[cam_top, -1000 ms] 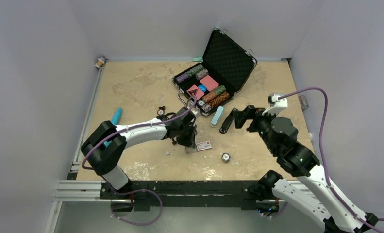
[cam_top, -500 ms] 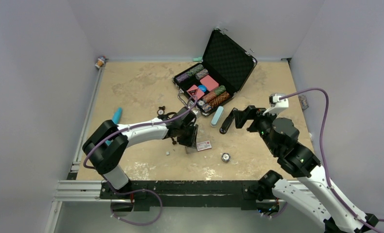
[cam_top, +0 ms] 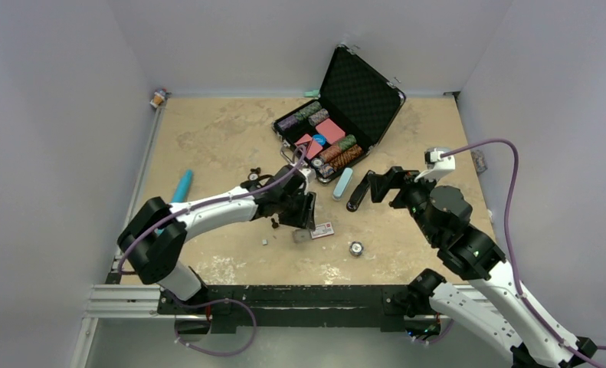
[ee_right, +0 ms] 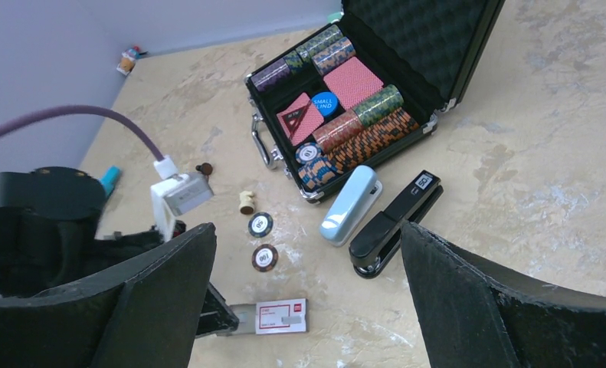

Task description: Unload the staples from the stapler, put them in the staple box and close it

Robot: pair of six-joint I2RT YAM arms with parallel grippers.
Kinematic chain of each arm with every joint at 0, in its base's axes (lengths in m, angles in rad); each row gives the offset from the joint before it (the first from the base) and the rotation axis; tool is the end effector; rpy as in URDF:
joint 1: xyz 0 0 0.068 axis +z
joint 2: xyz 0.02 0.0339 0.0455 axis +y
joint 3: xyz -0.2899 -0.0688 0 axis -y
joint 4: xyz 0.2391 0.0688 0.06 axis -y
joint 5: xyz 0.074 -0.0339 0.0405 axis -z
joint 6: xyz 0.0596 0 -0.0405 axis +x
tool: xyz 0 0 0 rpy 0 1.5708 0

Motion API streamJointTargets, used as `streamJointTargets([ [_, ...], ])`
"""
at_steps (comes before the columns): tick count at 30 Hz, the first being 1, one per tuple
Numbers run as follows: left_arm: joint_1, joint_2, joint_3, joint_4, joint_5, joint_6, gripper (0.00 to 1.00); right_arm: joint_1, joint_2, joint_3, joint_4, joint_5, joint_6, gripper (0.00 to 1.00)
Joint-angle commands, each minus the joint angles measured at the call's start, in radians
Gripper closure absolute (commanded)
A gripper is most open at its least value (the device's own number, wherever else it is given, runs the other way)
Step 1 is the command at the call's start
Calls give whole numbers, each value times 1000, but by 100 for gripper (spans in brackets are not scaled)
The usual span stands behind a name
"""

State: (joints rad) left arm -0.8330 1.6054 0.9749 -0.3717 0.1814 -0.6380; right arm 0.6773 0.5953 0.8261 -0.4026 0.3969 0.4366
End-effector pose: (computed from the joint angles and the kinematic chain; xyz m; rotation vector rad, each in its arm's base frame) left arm 0.2140 -0.2514 0.1990 0.3402 2.7280 -0.7241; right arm 0.1127 0.0611 0.3671 0.0828 1.7506 0.4736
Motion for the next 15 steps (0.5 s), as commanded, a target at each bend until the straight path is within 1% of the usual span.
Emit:
streamJointTargets([
  [1,-5,-147,31,-49,8,-17,47,-4,4,-4,37,-19,-10,6],
  [6,-4,-301,56,-217,-56,17,47,-4,5,-5,37,-23,-10,6],
  [8,-4,-385,56,-297,-102,44,47,-4,8,-6,40,-26,-11,6],
  [12,9,-630,43,-456,-211,85,47,-4,32,-7,41,-37,-20,6],
  [15,33,-772,59,-584,-286,132,42,-4,59,-3,41,-51,-31,7],
])
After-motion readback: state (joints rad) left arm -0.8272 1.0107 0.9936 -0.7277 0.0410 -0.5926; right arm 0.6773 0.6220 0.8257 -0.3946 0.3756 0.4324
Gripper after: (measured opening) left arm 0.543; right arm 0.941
